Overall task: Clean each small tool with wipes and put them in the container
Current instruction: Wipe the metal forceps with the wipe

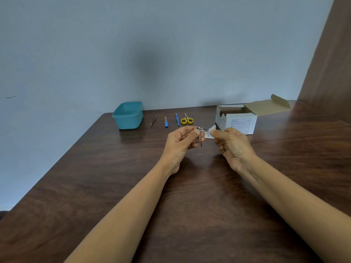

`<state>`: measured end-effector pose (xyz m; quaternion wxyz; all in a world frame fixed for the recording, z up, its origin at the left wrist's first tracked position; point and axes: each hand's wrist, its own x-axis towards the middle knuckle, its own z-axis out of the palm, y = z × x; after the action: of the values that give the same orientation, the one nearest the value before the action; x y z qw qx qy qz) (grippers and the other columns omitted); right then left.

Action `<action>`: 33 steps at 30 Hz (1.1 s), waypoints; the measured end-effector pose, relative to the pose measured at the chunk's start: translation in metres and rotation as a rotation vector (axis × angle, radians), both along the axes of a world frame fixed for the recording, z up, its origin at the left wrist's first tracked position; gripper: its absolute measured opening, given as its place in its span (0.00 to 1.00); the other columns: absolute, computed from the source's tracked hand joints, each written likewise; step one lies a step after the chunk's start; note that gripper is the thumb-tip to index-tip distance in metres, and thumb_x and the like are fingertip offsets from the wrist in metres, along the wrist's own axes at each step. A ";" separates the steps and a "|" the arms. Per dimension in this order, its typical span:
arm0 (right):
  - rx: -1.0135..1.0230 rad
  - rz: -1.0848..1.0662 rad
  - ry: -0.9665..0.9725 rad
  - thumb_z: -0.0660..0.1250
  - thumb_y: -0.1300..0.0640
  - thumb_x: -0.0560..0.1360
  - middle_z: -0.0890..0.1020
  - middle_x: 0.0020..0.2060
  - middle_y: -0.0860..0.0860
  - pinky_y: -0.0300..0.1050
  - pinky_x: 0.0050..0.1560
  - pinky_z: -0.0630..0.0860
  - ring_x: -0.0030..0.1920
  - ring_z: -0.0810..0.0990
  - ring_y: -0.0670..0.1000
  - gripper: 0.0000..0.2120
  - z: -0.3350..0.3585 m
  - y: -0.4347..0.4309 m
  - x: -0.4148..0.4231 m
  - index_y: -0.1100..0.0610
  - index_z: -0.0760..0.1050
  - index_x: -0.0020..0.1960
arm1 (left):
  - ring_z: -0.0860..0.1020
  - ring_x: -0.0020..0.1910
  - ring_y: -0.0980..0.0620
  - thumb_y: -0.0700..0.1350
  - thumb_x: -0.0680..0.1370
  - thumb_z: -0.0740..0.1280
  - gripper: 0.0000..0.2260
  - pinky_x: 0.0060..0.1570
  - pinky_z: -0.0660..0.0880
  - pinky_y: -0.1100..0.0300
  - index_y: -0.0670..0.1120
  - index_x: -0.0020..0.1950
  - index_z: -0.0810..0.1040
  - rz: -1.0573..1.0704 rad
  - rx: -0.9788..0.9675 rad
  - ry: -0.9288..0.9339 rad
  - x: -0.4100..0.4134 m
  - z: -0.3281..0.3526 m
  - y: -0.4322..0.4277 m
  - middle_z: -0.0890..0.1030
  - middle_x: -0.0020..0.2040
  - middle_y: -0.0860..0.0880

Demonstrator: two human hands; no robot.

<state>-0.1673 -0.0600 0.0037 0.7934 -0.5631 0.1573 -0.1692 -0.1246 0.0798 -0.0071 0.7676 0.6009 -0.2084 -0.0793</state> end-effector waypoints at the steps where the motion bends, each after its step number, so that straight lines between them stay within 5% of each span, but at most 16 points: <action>1: 0.010 0.013 0.018 0.72 0.65 0.69 0.74 0.29 0.51 0.37 0.29 0.63 0.31 0.70 0.46 0.16 0.001 0.001 0.000 0.53 0.67 0.33 | 0.81 0.42 0.55 0.40 0.78 0.66 0.07 0.41 0.77 0.67 0.40 0.54 0.80 0.004 0.000 -0.007 0.001 0.000 0.000 0.84 0.44 0.46; 6: 0.060 0.107 0.088 0.70 0.66 0.70 0.75 0.31 0.51 0.36 0.31 0.64 0.32 0.71 0.45 0.09 0.002 0.011 -0.003 0.56 0.72 0.38 | 0.80 0.41 0.58 0.39 0.79 0.65 0.08 0.41 0.78 0.67 0.39 0.57 0.79 0.017 -0.051 0.028 0.004 -0.002 0.000 0.84 0.45 0.48; 19: 0.022 0.191 0.095 0.71 0.66 0.68 0.75 0.33 0.51 0.33 0.27 0.65 0.32 0.71 0.44 0.12 -0.002 0.014 -0.002 0.54 0.70 0.40 | 0.77 0.33 0.62 0.38 0.79 0.64 0.06 0.35 0.73 0.71 0.44 0.51 0.80 -0.057 -0.125 0.138 0.004 0.001 0.001 0.85 0.45 0.50; 26: 0.016 0.170 0.078 0.70 0.71 0.67 0.73 0.33 0.52 0.33 0.28 0.65 0.31 0.69 0.45 0.14 -0.008 0.015 0.000 0.55 0.70 0.39 | 0.83 0.42 0.58 0.39 0.80 0.63 0.06 0.34 0.74 0.70 0.41 0.54 0.78 -0.039 -0.245 0.236 0.008 0.005 0.004 0.86 0.44 0.50; 33: 0.013 0.121 0.025 0.71 0.68 0.68 0.74 0.32 0.51 0.35 0.34 0.67 0.32 0.69 0.45 0.10 -0.014 0.017 0.000 0.57 0.73 0.40 | 0.81 0.33 0.60 0.38 0.80 0.63 0.09 0.32 0.74 0.70 0.37 0.58 0.77 -0.015 -0.307 0.332 0.009 0.007 0.005 0.85 0.43 0.47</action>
<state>-0.1677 -0.0435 -0.0106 0.8039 -0.5685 0.1339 -0.1126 -0.1157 0.0847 0.0003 0.8733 0.4540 -0.0932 -0.1502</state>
